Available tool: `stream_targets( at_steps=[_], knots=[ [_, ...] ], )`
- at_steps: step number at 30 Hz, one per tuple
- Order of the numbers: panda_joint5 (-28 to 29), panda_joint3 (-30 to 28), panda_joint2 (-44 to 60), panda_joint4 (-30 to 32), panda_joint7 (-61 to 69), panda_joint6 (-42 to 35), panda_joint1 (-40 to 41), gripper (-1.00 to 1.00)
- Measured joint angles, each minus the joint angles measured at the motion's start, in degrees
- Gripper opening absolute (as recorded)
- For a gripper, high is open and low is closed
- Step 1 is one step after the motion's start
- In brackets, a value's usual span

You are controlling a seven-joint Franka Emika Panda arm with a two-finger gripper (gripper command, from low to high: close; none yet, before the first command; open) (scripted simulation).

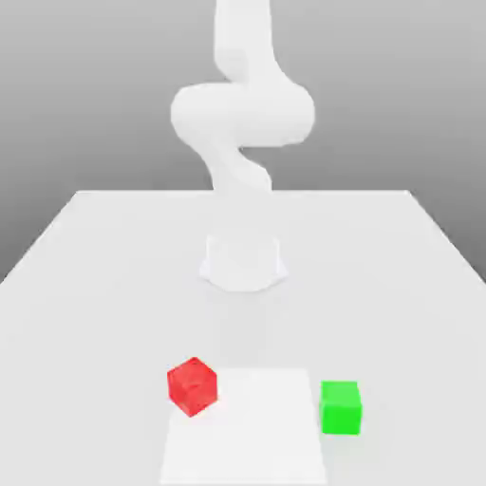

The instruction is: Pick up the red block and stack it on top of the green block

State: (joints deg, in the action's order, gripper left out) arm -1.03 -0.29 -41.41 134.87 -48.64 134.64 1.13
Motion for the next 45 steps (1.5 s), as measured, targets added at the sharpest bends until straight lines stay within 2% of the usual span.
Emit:
stream_targets(
  at_steps=[11, 18, 25, 26, 33, 39, 42, 45],
  knots=[
    [-3.15, 0.69, 23.31, 15.27, -15.95, 14.66, 5.88, 0.0],
    [0.15, 0.61, 38.59, 25.16, -30.21, 24.49, 9.95, 0.0],
    [1.24, 0.25, 52.99, 24.59, -32.45, 36.4, 9.89, 0.0],
    [1.18, 0.3, 54.33, 24.42, -32.44, 37.56, 9.92, -1.0],
    [1.36, 0.35, 54.3, 24.42, -32.59, 37.64, 9.99, -1.0],
    [1.25, 0.65, 43.27, 26.0, -32.49, 28.18, 10.25, -1.0],
    [0.75, 3.38, 40.46, 25.22, -28.09, 24.58, 10.34, -1.0],
    [0.32, 7.26, 39.76, 23.44, -21.37, 22.11, 2.3, -1.0]
  ],
)
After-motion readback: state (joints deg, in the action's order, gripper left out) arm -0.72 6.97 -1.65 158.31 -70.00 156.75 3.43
